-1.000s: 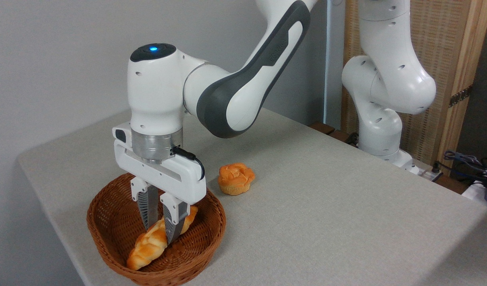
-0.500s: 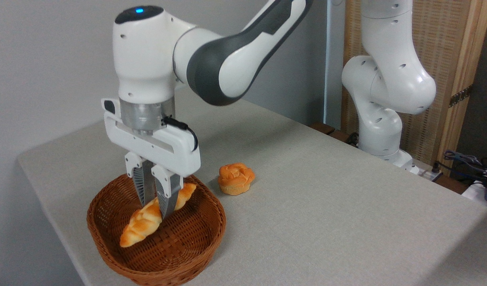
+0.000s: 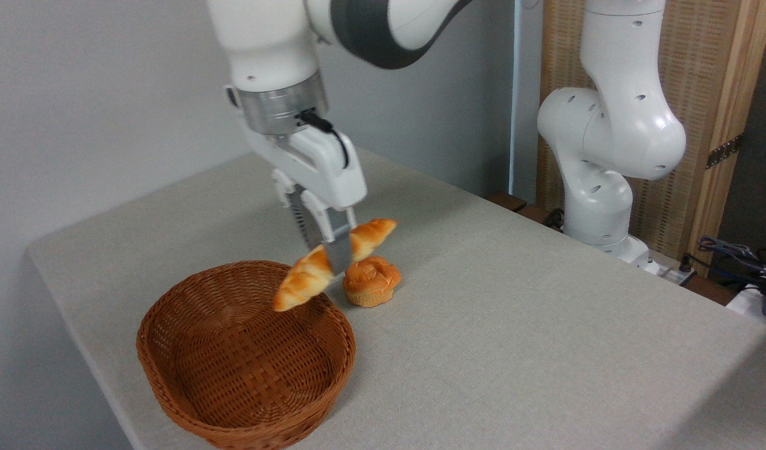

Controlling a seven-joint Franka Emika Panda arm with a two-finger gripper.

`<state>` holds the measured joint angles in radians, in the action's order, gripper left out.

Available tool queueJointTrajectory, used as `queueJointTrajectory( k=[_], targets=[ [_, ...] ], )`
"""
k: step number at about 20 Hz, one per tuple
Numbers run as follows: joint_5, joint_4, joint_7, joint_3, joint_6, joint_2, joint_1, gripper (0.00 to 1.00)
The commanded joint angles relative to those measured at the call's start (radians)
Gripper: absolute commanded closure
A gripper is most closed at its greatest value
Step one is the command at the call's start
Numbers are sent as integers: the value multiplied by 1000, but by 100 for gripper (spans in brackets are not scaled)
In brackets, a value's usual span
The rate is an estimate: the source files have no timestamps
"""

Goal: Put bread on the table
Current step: 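Lift the braided roll out of the basket and carry it beside the bun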

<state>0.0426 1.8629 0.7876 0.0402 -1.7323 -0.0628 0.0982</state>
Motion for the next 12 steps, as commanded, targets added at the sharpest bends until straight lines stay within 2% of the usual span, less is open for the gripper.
queueJointTrajectory(
  k=[1, 3, 5, 6, 7, 8, 9, 11, 12],
  targets=[
    [-24, 157, 123, 58, -6, -132, 9, 57],
    [-45, 218, 169, 63, -18, -167, 9, 56],
    [-130, 271, 173, 66, -26, -170, 12, 55],
    [-156, 289, 173, 66, -32, -169, 14, 52],
    [-168, 303, 174, 66, -50, -166, 14, 52],
    [-174, 323, 174, 66, -65, -163, 14, 47],
    [-182, 338, 174, 66, -79, -161, 14, 37],
    [-187, 343, 171, 66, -95, -158, 14, 3],
    [-185, 343, 171, 64, -101, -158, 15, 0]
  ],
)
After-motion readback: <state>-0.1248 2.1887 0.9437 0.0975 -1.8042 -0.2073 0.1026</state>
